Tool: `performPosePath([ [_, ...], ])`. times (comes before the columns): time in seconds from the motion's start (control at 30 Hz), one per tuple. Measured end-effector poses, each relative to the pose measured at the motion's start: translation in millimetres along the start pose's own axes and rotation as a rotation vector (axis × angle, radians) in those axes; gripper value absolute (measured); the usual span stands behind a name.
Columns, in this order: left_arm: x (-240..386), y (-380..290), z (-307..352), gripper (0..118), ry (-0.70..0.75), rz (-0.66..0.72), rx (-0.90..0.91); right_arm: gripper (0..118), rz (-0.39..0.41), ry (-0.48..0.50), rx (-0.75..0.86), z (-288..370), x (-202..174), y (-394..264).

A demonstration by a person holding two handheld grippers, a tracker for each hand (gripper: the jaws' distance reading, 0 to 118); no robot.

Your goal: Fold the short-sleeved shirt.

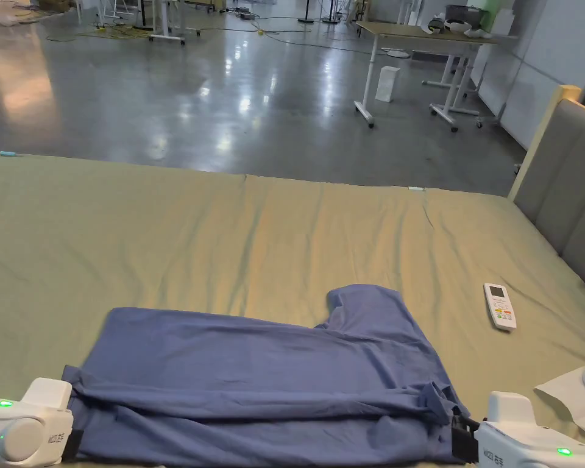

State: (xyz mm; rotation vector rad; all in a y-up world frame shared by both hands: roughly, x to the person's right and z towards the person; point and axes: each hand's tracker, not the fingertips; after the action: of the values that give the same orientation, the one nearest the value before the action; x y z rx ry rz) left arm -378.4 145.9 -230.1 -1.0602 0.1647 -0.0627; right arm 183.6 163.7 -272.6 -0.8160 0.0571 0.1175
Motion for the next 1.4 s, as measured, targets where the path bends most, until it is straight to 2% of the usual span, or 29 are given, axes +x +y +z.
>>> performPosePath([
  [0.13,-8.8,-0.9,0.6,7,-0.007,0.019,0.014,59,0.022,0.018,-0.098,-27.9,-1.9,2.1],
  [0.27,-11.7,-2.5,-1.8,7,-0.013,0.029,0.012,59,0.051,0.028,-0.201,-72.6,-0.6,-7.9],
  [0.3,-11.0,-1.7,-3.5,7,-0.012,0.027,0.009,57,0.044,0.041,-0.211,-77.0,-0.4,-10.2],
  [0.37,-11.5,-4.2,-5.4,7,-0.012,0.027,0.012,44,0.024,0.038,-0.203,-63.5,-3.4,-8.9],
  [0.4,-11.8,-5.6,-5.9,7,-0.012,0.027,0.014,35,0.027,0.036,-0.193,-60.2,-5.8,-8.6],
  [0.47,-10.3,-6.5,-7.3,7,-0.012,0.035,0.013,6,0.052,0.047,-0.176,-57.8,-10.7,-10.1],
  [0.5,-10.5,-7.8,-7.6,7,-0.013,0.038,0.020,4,0.053,0.058,-0.169,-58.0,-12.9,-9.8],
  [0.63,-10.1,-9.7,-2.4,7,-0.010,0.052,0.045,3,0.050,0.043,-0.156,-57.6,-13.6,-11.3],
  [0.8,-18.2,1.9,20.0,7,-0.041,0.081,0.109,3,0.029,0.045,-0.091,-23.0,-9.8,10.5],
  [1.13,-35.3,32.5,72.2,6,-0.111,0.124,0.211,3,-0.001,0.063,-0.001,24.0,20.9,59.0],
  [1.4,-55.8,18.2,99.6,6,-0.110,0.131,0.217,3,0.029,0.070,0.032,77.2,24.1,58.2],
])
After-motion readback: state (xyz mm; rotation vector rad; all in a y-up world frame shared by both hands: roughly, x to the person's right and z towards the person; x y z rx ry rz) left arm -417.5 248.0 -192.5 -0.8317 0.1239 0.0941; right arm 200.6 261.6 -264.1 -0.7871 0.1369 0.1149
